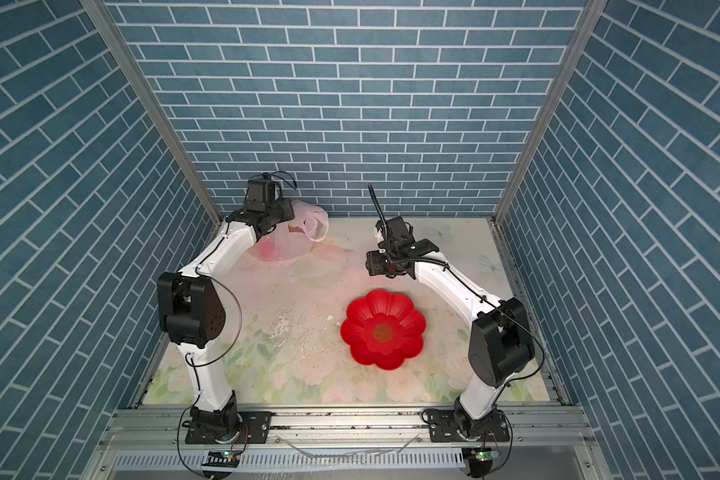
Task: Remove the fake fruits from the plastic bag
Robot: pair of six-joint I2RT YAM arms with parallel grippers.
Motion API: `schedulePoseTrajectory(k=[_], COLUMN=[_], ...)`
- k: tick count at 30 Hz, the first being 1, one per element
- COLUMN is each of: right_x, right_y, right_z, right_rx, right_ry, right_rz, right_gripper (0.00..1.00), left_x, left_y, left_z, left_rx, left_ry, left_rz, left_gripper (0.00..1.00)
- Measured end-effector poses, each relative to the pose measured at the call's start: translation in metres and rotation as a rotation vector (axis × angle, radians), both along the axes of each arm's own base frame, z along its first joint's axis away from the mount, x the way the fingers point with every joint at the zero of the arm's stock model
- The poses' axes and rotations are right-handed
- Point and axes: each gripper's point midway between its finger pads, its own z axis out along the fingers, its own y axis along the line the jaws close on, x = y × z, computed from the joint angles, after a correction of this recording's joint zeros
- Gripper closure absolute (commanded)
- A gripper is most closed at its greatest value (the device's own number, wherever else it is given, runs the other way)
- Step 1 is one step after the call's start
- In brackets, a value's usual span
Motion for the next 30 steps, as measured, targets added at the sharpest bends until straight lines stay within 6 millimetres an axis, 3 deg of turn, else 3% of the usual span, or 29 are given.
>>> schedulePoseTrajectory(k=[10, 18, 24, 30], right_x=[0.003, -0.008, -0.017, -0.024], right_y=[0.012, 0.03, 0.064, 0.083], right_z=[0.008, 0.016, 0.055, 0.082], right_rx=[0.041, 0.039, 0.043, -0.003], right_ry=[-0.007, -0.03, -0.127, -0.2], right_rz=[0.036, 0.125, 0.234, 0.305], right_gripper=[0.4, 0.39, 0.39, 0.36], left_x=[-0.092, -0.202, -0.282, -0.339], left_y=[0.011, 0.028, 0.031, 0.044], left_z=[0.004, -0.02, -0.039, -0.028], left_rx=[-0.038, -0.06, -0.096, -0.152], left_ry=[0.06, 0.141, 0.181, 0.15], left_rz=[-0.009, 0.002, 0.005, 0.042], left_gripper=[1.0, 1.0, 1.0, 1.0])
